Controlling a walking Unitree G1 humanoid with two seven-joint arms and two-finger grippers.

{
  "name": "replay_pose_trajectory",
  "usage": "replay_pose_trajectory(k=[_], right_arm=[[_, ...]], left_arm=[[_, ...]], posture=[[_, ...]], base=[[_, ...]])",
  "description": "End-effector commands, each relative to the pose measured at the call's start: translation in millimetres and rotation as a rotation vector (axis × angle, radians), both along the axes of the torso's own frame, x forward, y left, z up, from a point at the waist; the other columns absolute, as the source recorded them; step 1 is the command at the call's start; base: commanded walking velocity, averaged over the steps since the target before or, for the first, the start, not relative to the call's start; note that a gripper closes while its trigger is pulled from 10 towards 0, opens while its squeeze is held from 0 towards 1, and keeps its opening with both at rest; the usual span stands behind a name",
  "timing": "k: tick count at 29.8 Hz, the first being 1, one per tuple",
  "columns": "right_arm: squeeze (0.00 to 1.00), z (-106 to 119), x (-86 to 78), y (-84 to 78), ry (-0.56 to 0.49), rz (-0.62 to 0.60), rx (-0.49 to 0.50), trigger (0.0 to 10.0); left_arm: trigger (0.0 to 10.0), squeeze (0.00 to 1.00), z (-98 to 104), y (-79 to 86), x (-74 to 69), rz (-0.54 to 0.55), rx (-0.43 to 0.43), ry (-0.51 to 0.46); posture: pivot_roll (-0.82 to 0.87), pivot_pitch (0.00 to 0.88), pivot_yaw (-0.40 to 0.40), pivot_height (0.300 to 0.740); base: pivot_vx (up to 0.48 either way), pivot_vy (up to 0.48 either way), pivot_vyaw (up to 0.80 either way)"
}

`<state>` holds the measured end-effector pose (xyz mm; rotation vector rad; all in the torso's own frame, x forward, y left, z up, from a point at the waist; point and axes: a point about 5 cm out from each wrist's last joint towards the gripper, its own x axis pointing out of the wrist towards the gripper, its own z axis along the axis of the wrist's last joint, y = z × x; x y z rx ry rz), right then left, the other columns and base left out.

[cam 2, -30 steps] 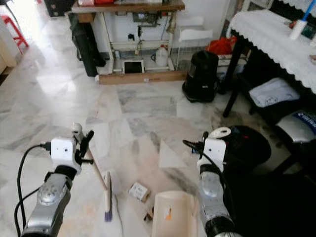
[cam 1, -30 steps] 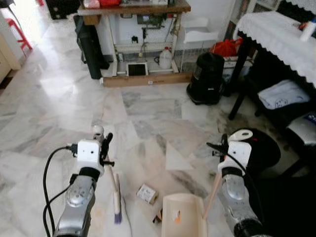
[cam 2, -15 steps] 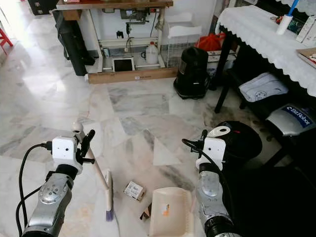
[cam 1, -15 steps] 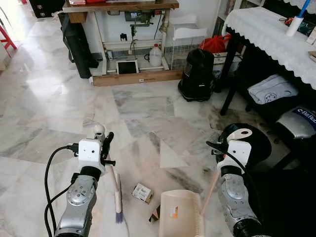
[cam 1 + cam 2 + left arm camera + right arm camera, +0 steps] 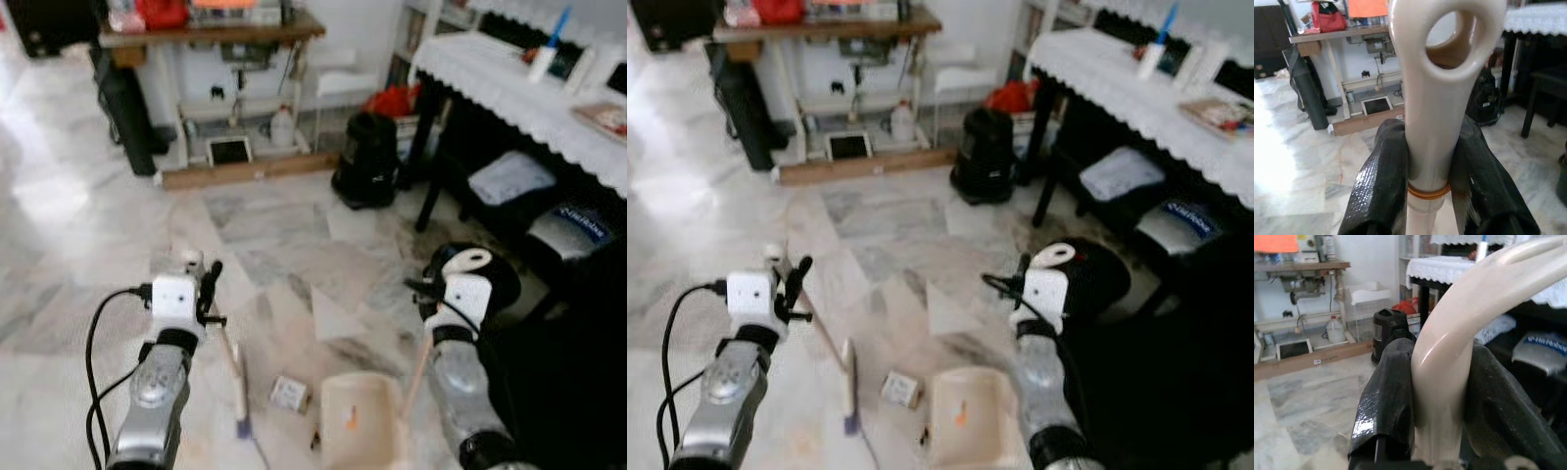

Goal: Sweep floor

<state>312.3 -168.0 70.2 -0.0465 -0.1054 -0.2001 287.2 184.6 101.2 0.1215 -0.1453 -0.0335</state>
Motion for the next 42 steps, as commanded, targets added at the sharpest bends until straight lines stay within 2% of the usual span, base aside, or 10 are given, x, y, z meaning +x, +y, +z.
replay_pose_trajectory(k=[1, 5, 12, 28, 42], right_arm=[[0.00, 7.1, 1.6, -5.9, -0.036, -0.011, -0.013, 10.0], [0.00, 6.9, 2.6, -6.1, -0.030, -0.015, 0.003, 10.0], [0.00, 6.1, 2.6, -5.7, -0.026, -0.012, 0.013, 10.0], [0.00, 5.3, 2.4, -3.6, -0.024, -0.012, 0.014, 10.0], [0.00, 5.6, 2.3, -3.2, -0.024, -0.013, 0.016, 10.0]], left_arm=[[10.0, 0.00, 6.9, -4.1, 2.4, -0.010, -0.004, -0.035], [10.0, 0.00, 7.7, -3.7, 2.9, -0.011, -0.003, -0.039], [10.0, 0.00, 8.7, -3.9, 3.5, -0.012, -0.001, -0.043], [10.0, 0.00, 14.3, -8.7, 5.0, -0.037, 0.006, -0.059], [10.0, 0.00, 12.2, -7.8, 3.6, -0.030, 0.012, -0.050]], posture=[[0.12, 0.000, -0.010, 0.740], [0.12, 0.002, -0.009, 0.740], [0.12, 0.002, -0.008, 0.740], [0.13, 0.003, -0.005, 0.740], [0.13, 0.018, -0.005, 0.740]], base=[[0.000, 0.428, 0.00], [0.000, 0.426, 0.00], [0.000, 0.409, -0.80], [0.000, 0.000, -0.80], [0.035, 0.000, -0.07]])
